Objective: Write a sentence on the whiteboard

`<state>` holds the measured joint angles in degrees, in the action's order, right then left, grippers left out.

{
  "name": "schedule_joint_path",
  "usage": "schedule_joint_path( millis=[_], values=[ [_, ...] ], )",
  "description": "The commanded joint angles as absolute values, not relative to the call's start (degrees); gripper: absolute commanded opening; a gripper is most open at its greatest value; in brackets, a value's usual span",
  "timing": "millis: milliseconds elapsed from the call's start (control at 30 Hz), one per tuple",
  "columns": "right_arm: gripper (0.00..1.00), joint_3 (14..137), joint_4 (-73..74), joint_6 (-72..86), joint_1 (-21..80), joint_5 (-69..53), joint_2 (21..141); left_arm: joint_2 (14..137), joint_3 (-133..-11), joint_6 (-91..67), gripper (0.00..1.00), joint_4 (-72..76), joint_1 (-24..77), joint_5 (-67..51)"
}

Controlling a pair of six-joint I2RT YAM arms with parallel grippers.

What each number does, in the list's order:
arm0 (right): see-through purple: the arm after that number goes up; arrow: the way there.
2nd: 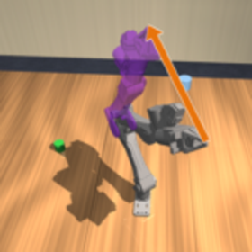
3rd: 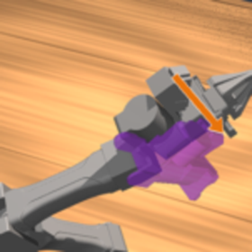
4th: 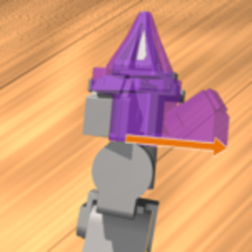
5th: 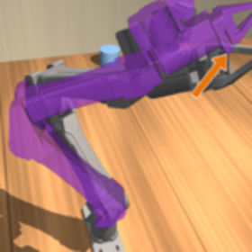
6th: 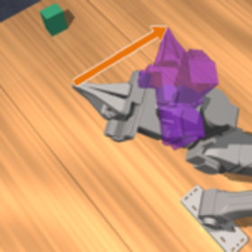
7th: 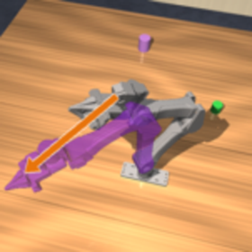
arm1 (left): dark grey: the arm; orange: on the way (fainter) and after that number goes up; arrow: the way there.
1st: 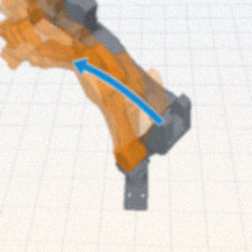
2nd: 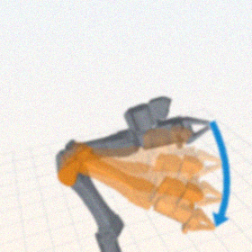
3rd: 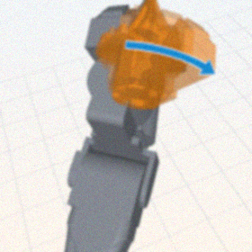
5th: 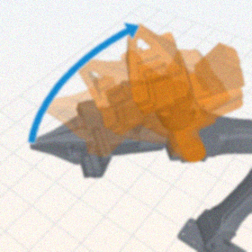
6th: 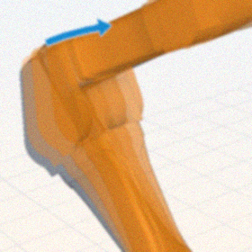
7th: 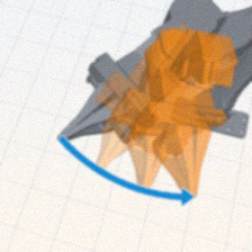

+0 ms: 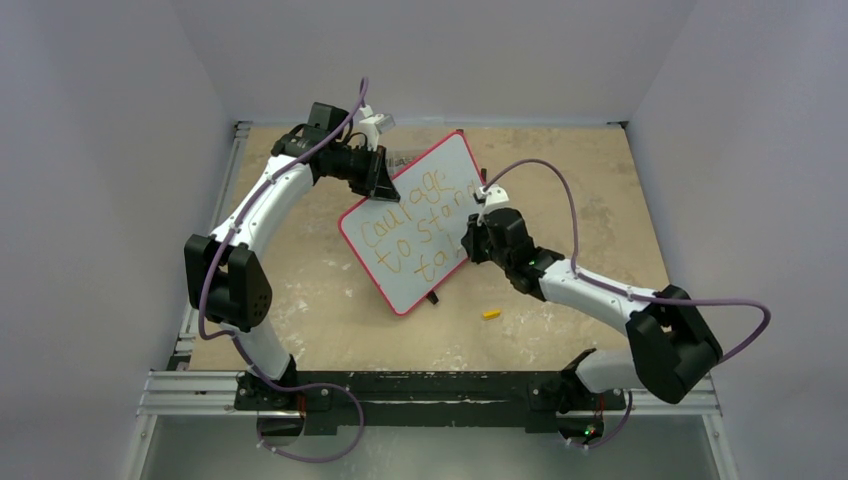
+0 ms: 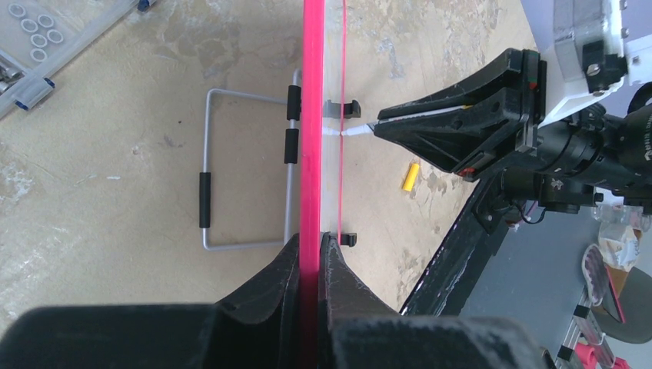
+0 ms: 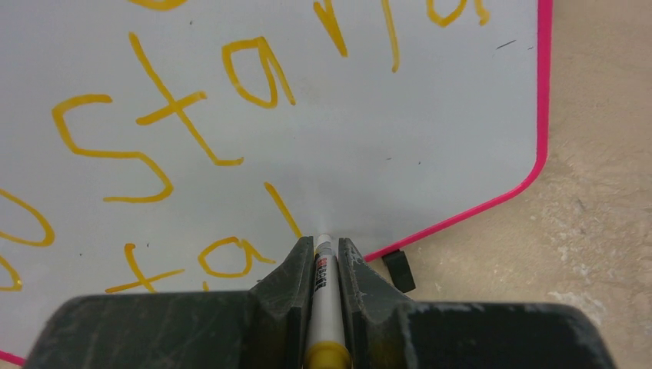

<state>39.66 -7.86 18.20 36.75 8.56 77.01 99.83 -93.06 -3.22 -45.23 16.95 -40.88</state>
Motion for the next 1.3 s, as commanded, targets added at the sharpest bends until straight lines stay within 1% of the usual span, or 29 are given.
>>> schedule_joint_path(
  millis=[0,500,967,1267],
  values=[
    [0.0,44.4,-10.7,16.1,35.7,11.0,77.9,99.4,-91.7,2.1,0.0,-48.9,17.8,-33.4],
    [0.0,45.5,-7.1,16.4,35.4,9.4,71.5,98.9,-91.6,2.3,0.0,-49.0,17.8,-33.0],
    [0.0,49.2,-8.3,16.1,33.0,9.6,76.4,98.6,-91.5,2.2,0.0,-48.9,17.8,-33.2],
    [0.0,46.8,-9.9,16.9,32.8,7.7,77.9,98.4,-91.5,2.3,0.0,-49.0,17.8,-32.8]
  ],
)
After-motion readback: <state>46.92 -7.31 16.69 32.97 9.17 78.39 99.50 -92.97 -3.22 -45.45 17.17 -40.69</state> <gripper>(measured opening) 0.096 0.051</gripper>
